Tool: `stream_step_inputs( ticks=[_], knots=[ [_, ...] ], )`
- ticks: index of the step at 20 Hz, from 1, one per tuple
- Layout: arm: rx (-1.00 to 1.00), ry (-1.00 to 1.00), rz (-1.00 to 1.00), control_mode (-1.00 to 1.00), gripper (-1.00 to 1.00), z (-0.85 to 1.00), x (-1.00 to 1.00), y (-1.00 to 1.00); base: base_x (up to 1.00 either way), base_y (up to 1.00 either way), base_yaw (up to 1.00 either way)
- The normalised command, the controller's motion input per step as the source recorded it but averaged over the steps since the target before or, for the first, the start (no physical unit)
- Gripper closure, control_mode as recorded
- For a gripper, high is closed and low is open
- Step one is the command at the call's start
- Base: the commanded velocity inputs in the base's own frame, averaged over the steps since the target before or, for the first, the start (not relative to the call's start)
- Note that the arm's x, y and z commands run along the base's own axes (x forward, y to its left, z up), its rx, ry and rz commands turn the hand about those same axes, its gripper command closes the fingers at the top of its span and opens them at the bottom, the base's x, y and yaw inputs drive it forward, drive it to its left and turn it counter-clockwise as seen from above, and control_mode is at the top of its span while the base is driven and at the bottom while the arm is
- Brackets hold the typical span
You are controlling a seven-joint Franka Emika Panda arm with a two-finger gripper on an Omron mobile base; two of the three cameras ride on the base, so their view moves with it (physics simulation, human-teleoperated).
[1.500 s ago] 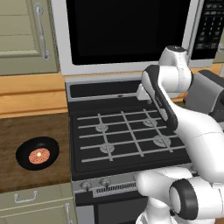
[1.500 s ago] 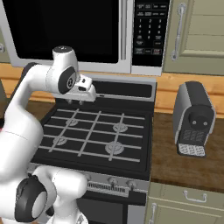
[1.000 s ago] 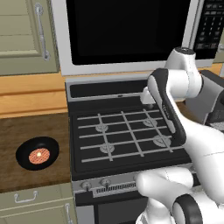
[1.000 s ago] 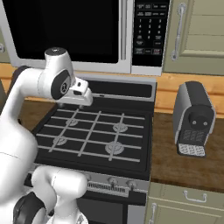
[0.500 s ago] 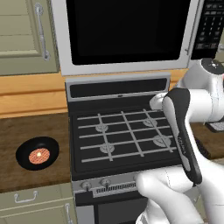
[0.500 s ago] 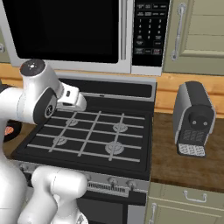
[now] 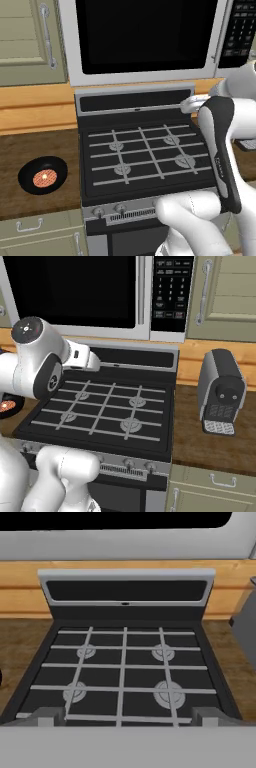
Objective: Open the microwave, place the bowl with waffle inside the microwave, then close the microwave door and turn it on.
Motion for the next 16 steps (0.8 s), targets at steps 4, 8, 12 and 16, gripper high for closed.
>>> stream_step_inputs(
  ticks=[4, 8, 12, 16],
  knots=[
    [0.0, -0.01, 0.0, -1.0, -1.0, 0.46, 0.0, -0.2, 0.0, 0.0, 0.0],
    [0.0, -0.08, -0.01, -1.0, -1.0, 0.37, 0.0, -0.39, 0.0, 0.0, 0.0],
    [0.0, -0.03, -0.01, -1.0, -1.0, 0.42, 0.0, -0.31, 0.0, 0.0, 0.0],
    [0.0, -0.14, -0.01, -1.0, -1.0, 0.39, 0.0, -0.31, 0.0, 0.0, 0.0]
  ],
)
